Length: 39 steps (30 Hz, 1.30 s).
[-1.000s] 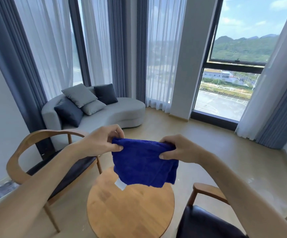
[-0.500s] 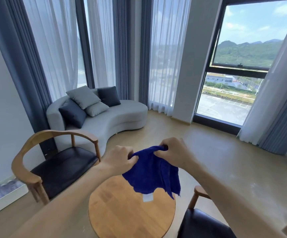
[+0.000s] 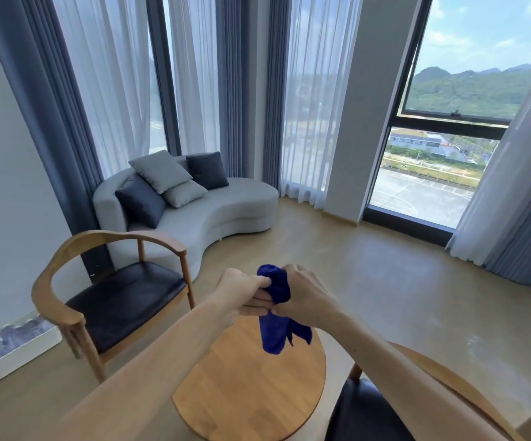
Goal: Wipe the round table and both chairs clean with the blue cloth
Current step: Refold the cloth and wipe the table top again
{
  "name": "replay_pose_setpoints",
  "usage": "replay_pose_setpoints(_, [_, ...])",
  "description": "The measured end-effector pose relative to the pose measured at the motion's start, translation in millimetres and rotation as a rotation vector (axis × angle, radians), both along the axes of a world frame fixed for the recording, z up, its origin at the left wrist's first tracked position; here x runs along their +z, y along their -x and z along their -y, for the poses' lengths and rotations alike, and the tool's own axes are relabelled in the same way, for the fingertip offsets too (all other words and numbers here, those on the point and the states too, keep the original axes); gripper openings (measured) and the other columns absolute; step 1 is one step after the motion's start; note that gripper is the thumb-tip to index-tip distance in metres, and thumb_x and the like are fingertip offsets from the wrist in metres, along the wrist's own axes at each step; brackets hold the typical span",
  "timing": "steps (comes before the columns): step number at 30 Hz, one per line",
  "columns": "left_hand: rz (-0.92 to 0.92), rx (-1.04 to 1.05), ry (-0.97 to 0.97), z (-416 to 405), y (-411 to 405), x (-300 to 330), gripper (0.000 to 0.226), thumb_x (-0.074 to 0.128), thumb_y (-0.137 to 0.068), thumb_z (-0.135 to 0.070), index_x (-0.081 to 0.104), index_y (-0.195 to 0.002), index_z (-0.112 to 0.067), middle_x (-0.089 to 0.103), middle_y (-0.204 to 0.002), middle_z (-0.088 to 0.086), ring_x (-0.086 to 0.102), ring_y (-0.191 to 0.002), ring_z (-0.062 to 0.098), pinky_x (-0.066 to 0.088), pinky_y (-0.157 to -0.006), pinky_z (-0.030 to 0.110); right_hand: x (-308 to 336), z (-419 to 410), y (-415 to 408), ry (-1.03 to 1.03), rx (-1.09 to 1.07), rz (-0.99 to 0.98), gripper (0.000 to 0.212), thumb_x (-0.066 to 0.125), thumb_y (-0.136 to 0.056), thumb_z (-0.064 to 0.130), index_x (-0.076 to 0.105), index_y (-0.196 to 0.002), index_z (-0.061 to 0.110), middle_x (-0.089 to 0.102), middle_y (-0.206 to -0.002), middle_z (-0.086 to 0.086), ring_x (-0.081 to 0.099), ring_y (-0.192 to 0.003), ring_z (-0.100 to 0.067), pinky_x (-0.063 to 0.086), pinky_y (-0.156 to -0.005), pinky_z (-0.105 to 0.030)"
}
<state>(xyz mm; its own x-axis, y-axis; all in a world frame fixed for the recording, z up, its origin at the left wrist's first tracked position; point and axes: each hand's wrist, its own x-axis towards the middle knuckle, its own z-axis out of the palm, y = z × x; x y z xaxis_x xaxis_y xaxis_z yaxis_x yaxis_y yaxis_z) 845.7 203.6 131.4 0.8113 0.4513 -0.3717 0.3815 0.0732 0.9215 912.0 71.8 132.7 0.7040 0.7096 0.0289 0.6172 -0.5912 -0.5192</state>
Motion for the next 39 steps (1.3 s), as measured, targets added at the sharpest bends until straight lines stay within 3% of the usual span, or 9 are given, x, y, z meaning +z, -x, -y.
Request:
replay_pose_setpoints(4, [-0.017, -0.198, -0.427, -9, 5, 4, 0.005, 0.067, -0.082, -0.017, 0.066, -0.087, -0.017, 0.071, -0.079, -0.006, 0.066, -0.076, 0.005, 0.048, -0.059, 0.018, 0, 9, -14, -0.131, 0.007, -0.056, 0.036, 0.066, -0.076, 0.008, 0.059, -0.111, 0.01, 0.065, -0.098, -0.006, 0.061, -0.087, -0.02, 0.055, -0.075, -0.033])
replay_pose_setpoints(7, [0.043, -0.299, -0.804, -9, 8, -10, 0.04, 0.076, -0.072, -0.032, 0.05, -0.102, -0.026, 0.053, -0.103, -0.013, 0.05, -0.096, 0.003, 0.037, -0.069, 0.019, -2, 18, -23, -0.273, 0.048, -0.194, 0.032, 0.066, -0.078, 0.004, 0.061, -0.106, 0.017, 0.067, -0.09, 0.0, 0.064, -0.081, -0.015, 0.055, -0.068, -0.028])
replay_pose_setpoints(13, [0.272, -0.219, -0.499, -6, -5, -34, 0.074, 0.082, -0.071, -0.026, 0.039, -0.132, -0.029, 0.057, -0.122, -0.009, 0.052, -0.116, 0.009, 0.046, -0.095, 0.03, -18, 23, -43, -0.405, 0.077, -0.365, 0.047, 0.07, -0.077, -0.001, 0.056, -0.115, 0.022, 0.066, -0.098, 0.006, 0.064, -0.09, -0.012, 0.052, -0.068, -0.018])
replay_pose_setpoints(19, [0.274, -0.246, -0.399, -35, -26, -57, 0.038, 0.075, -0.081, -0.019, 0.059, -0.114, -0.027, 0.066, -0.11, -0.003, 0.062, -0.106, 0.015, 0.056, -0.088, 0.039, -50, 13, -52, -0.5, 0.002, -0.567, 0.053, 0.079, -0.078, 0.015, 0.053, -0.124, 0.019, 0.066, -0.111, -0.002, 0.065, -0.101, -0.019, 0.057, -0.086, -0.036])
replay_pose_setpoints(26, [0.29, -0.286, 0.036, -104, -92, -110, 0.034, 0.072, -0.083, -0.007, 0.06, -0.114, -0.014, 0.066, -0.114, 0.014, 0.064, -0.106, 0.026, 0.057, -0.079, 0.035, -117, -35, -81, -0.371, -0.015, -0.552, 0.068, 0.08, -0.064, 0.026, 0.045, -0.121, 0.036, 0.063, -0.112, 0.011, 0.063, -0.101, -0.013, 0.057, -0.08, -0.034])
replay_pose_setpoints(30, [0.196, -0.484, -0.069, -159, -151, -157, 0.035, 0.072, -0.084, -0.011, 0.059, -0.115, -0.017, 0.066, -0.112, 0.01, 0.064, -0.104, 0.022, 0.056, -0.085, 0.035, -168, -82, -109, -0.272, -0.261, -0.331, 0.047, 0.064, -0.068, 0.029, 0.042, -0.1, 0.054, 0.063, -0.095, 0.016, 0.061, -0.085, -0.008, 0.056, -0.072, -0.034])
replay_pose_setpoints(32, [0.14, -0.589, -0.17, -181, -172, -184, 0.031, 0.072, -0.084, -0.014, 0.06, -0.111, -0.025, 0.066, -0.108, 0.0, 0.065, -0.099, 0.015, 0.054, -0.081, 0.023, -193, -103, -119, -0.205, -0.347, -0.26, 0.045, 0.059, -0.07, 0.025, 0.041, -0.097, 0.056, 0.061, -0.089, 0.017, 0.059, -0.079, -0.008, 0.052, -0.066, -0.028])
replay_pose_setpoints(36, [0.063, -0.767, -0.355, -210, -202, -242, 0.034, 0.069, -0.083, -0.018, 0.058, -0.11, -0.034, 0.062, -0.103, -0.017, 0.06, -0.087, -0.007, 0.043, -0.064, 0.003, -249, -135, -132, 0.014, -0.419, -0.144, 0.055, 0.057, -0.08, 0.015, 0.043, -0.131, 0.029, 0.058, -0.107, 0.004, 0.056, -0.087, -0.016, 0.05, -0.07, -0.034])
replay_pose_setpoints(39, [0.025, -0.802, -0.418, -221, -224, -299, 0.04, 0.064, -0.085, -0.018, 0.057, -0.123, -0.029, 0.061, -0.115, -0.012, 0.059, -0.095, 0.002, 0.041, -0.071, 0.006, -295, -158, -140, 0.129, -0.489, 0.006, 0.064, 0.059, -0.079, 0.009, 0.044, -0.139, 0.024, 0.056, -0.104, 0.0, 0.056, -0.084, -0.02, 0.045, -0.062, -0.029])
